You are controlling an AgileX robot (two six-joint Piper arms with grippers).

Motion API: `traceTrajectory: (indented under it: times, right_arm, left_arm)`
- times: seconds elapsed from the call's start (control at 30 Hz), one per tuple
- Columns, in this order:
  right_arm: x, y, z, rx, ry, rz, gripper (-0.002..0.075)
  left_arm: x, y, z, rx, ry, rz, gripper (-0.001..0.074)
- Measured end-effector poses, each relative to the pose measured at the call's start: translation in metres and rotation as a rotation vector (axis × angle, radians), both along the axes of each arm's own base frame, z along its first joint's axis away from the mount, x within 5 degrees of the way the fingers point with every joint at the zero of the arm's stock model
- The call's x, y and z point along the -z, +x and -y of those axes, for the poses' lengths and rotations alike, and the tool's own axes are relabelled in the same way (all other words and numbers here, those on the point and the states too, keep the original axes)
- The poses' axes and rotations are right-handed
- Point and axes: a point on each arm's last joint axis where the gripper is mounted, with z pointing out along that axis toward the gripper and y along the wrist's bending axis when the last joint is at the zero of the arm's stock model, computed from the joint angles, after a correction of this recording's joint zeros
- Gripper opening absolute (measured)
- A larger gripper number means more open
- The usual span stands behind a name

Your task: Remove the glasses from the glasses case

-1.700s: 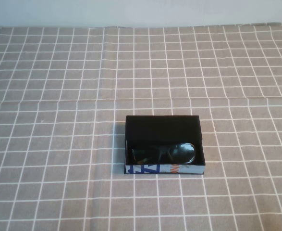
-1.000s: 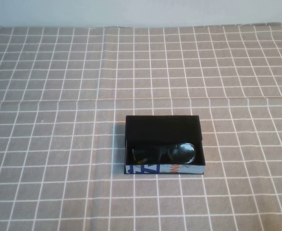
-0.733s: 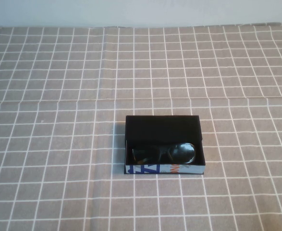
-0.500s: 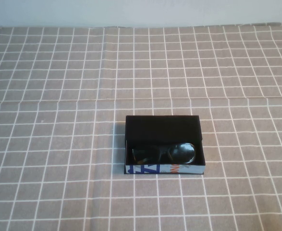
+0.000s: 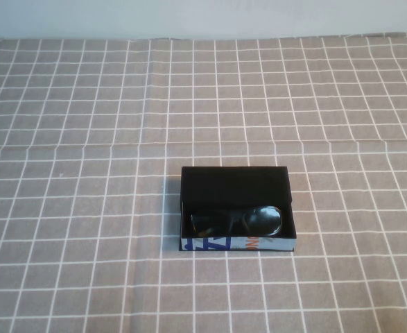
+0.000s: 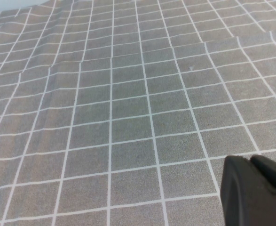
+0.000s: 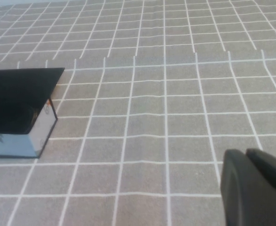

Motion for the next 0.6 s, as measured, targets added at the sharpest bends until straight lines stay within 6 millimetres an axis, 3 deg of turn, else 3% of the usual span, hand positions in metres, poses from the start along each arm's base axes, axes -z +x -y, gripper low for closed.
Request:
traceTrajectory:
  times: [0.2,0.47,0.6]
  right_arm:
    - [-0.009,-0.001,-0.002,-0.006,0.060,0.018,-0.0018]
    - [-0.097,-0.021,-0.002,-0.032,0.111,0.249,-0.0018]
    - [-0.115,-0.030,-0.004,-0.059,0.204,0.303,-0.0018]
  left_arm:
    - [0.000,0.000,0.000,0.000,0.000,0.000,-0.0005]
    - [0.000,0.000,0.000,0.000,0.000,0.000,-0.0005]
    - [0.000,0.000,0.000,0.000,0.000,0.000,-0.0005]
